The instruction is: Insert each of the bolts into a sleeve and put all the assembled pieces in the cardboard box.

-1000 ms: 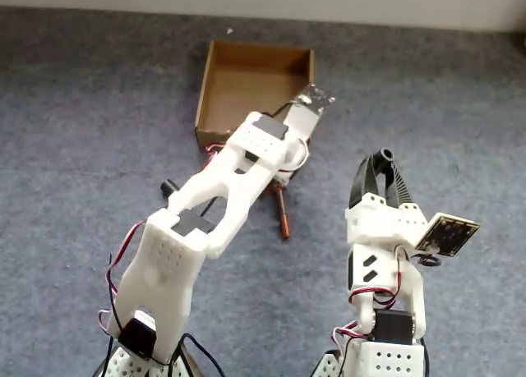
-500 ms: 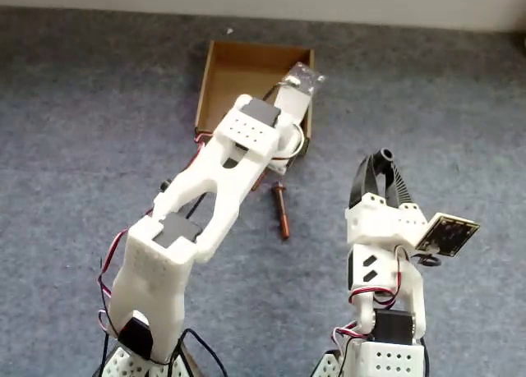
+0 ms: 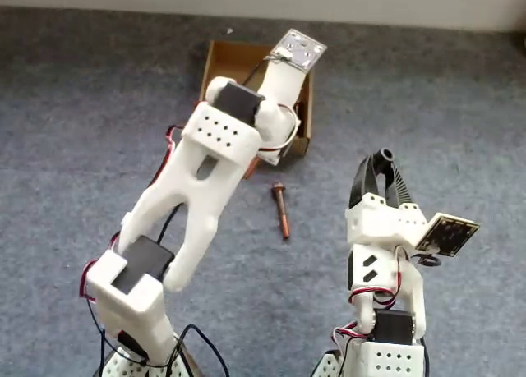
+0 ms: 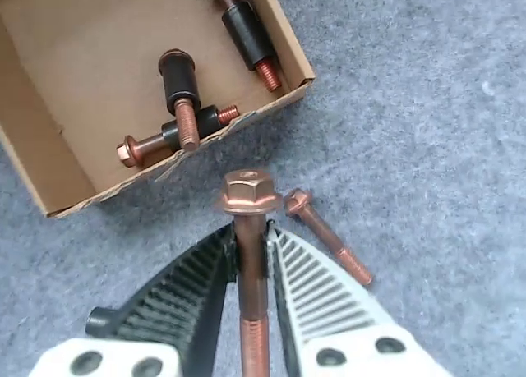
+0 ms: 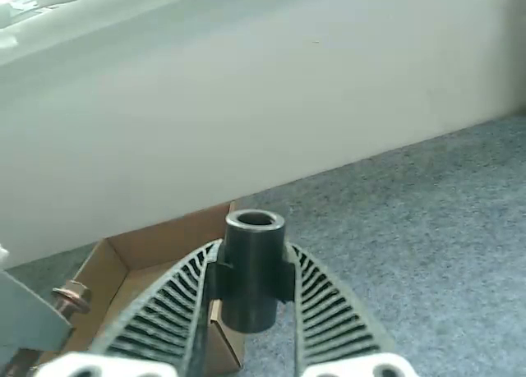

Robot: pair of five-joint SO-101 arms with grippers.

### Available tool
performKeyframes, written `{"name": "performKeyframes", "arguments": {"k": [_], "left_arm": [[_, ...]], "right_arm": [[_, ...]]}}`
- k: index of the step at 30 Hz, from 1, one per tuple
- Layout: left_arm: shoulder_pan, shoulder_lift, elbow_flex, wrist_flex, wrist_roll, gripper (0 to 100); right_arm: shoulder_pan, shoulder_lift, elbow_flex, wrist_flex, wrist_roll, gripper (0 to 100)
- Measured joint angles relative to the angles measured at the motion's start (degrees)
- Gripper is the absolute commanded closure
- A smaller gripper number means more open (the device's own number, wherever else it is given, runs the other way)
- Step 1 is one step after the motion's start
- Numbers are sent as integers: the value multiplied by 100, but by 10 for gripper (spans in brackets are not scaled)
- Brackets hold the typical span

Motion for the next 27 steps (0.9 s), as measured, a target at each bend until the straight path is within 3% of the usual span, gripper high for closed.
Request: {"name": "performKeyframes", "arguments": {"k": [6, 11, 27], "left_arm": [[-9, -923, 123, 475, 0, 995], [-9, -1960, 1178, 448, 0, 995], [-9, -6769, 6048, -2259, 0, 995]], "right_arm": [[0, 0, 0, 0, 0, 993], [0, 0, 0, 0, 0, 993], [-255, 0, 0, 0, 0, 993]]}}
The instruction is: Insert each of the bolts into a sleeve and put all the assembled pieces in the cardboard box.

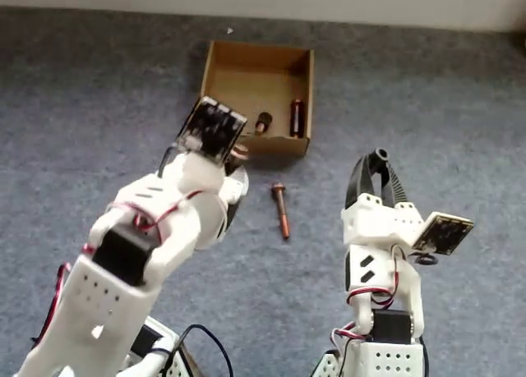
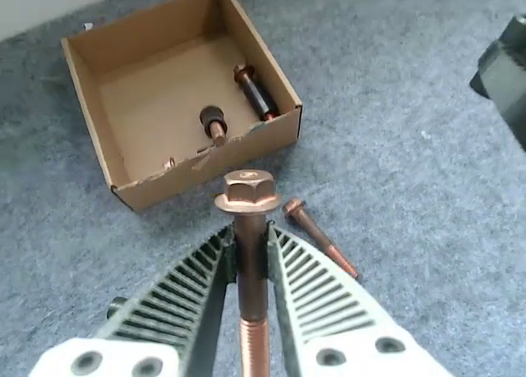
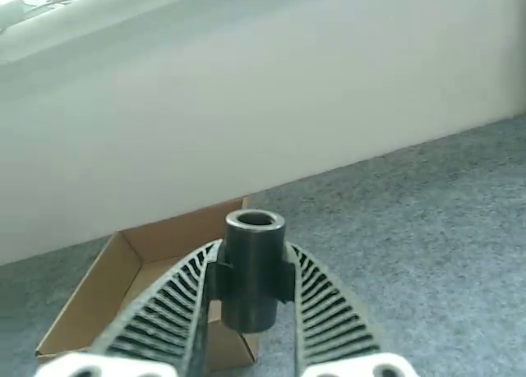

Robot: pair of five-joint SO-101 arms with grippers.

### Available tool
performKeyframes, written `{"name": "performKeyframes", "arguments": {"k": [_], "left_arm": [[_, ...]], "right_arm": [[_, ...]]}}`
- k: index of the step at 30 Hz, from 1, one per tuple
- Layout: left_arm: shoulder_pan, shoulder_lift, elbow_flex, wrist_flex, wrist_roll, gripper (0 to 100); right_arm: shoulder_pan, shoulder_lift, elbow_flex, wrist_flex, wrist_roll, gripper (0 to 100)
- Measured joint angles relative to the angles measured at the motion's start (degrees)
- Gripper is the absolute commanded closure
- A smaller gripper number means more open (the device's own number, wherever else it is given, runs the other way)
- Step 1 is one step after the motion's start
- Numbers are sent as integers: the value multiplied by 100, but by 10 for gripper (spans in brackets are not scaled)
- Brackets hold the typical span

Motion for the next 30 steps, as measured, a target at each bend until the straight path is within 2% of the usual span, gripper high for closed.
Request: {"name": "performKeyframes", "arguments": {"k": [9, 15, 24, 30], "left_arm": [[-9, -2198, 1662, -1424, 0, 995], [-9, -3393, 2629, -2119, 9, 995], [-9, -4730, 3543, -2681, 26, 995], [-9, -4888, 3763, -2910, 167, 994]], "right_arm": [[-1134, 0, 0, 105, 818, 993], [-2268, 0, 0, 440, 1380, 993], [-3710, 0, 0, 545, 1873, 993], [-4334, 0, 0, 545, 1908, 993]]}}
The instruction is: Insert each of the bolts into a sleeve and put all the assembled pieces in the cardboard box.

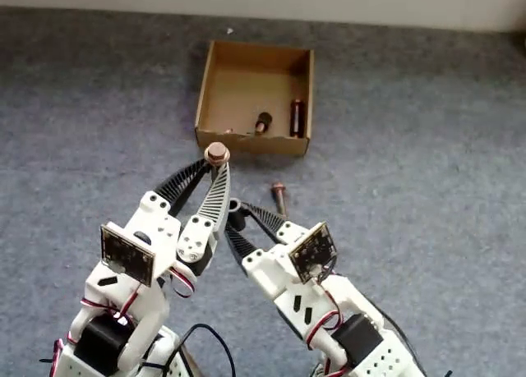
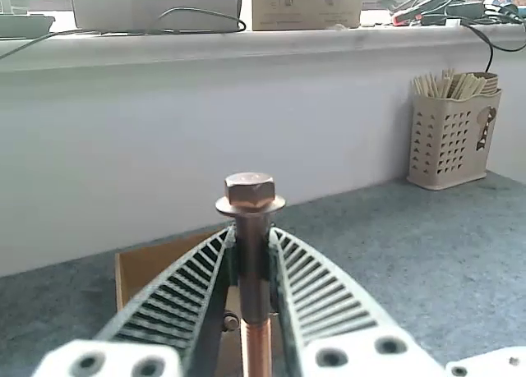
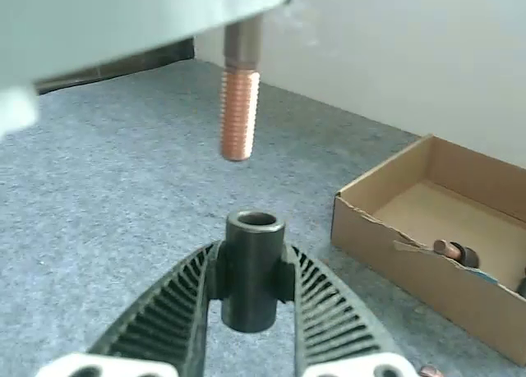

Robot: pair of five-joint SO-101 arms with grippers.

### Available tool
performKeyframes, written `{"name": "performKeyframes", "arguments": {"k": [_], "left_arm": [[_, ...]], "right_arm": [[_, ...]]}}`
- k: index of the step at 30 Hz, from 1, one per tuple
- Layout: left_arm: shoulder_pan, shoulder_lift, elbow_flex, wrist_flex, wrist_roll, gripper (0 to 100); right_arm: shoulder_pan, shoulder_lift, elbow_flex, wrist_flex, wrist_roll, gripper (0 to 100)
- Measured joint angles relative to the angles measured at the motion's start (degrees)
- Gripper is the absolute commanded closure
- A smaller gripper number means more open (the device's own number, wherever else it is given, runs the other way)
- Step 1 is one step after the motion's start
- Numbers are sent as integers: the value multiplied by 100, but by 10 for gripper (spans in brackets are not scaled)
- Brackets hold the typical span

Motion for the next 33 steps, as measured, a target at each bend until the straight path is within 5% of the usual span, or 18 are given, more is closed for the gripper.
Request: {"name": "performKeyframes", "arguments": {"k": [33], "left_arm": [[360, -35, 193, 26, 571, 994]], "right_arm": [[70, 9, 0, -545, 0, 993]]}}
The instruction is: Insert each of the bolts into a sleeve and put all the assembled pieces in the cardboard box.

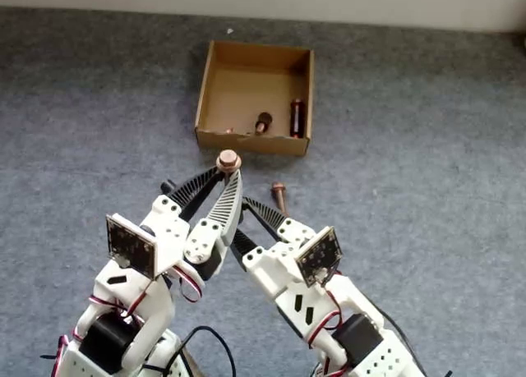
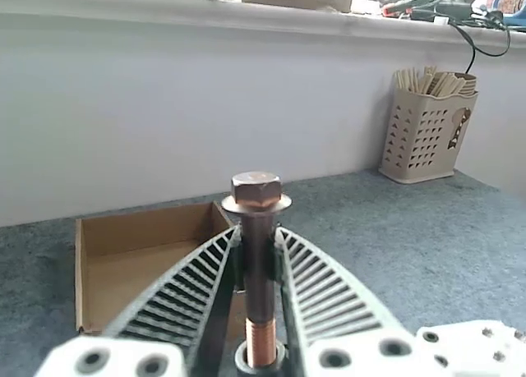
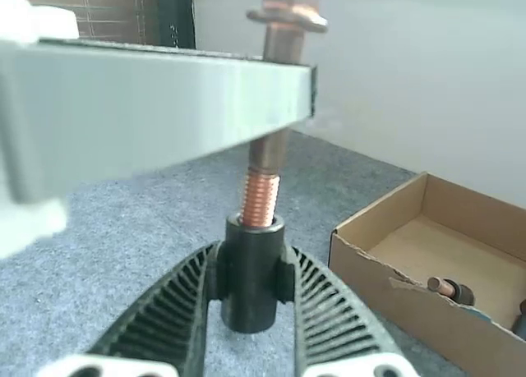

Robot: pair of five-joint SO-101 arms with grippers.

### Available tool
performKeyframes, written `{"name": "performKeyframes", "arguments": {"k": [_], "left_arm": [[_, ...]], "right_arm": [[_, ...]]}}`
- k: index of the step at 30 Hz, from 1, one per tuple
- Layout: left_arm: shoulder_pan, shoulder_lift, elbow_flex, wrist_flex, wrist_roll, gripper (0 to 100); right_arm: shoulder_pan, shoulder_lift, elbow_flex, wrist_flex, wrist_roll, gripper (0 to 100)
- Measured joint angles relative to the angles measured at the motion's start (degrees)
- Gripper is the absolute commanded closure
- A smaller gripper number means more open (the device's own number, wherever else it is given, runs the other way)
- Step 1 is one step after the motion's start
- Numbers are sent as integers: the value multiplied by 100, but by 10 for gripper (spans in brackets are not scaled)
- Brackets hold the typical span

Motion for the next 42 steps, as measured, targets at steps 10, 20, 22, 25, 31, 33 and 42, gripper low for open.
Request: {"name": "performKeyframes", "arguments": {"k": [10, 20, 22, 25, 31, 33, 42], "left_arm": [[18, -18, 343, -9, 9, 993], [18, 0, 369, -9, 9, 906], [9, 0, 369, -9, 9, 905], [0, 0, 369, 0, 9, 877], [-35, 0, 352, 510, 9, 808], [-88, 0, 185, 870, 9, 804], [-141, 0, -545, 1705, -202, 851]], "right_arm": [[88, 0, 0, -299, 0, 993], [369, -9, 0, -325, 9, 993], [431, -9, 0, -325, 9, 993], [510, -9, 0, -325, 9, 993], [545, -9, 0, -325, 9, 993], [633, 9, 0, -316, 18, 993], [1231, 0, 0, -255, 18, 993]]}}
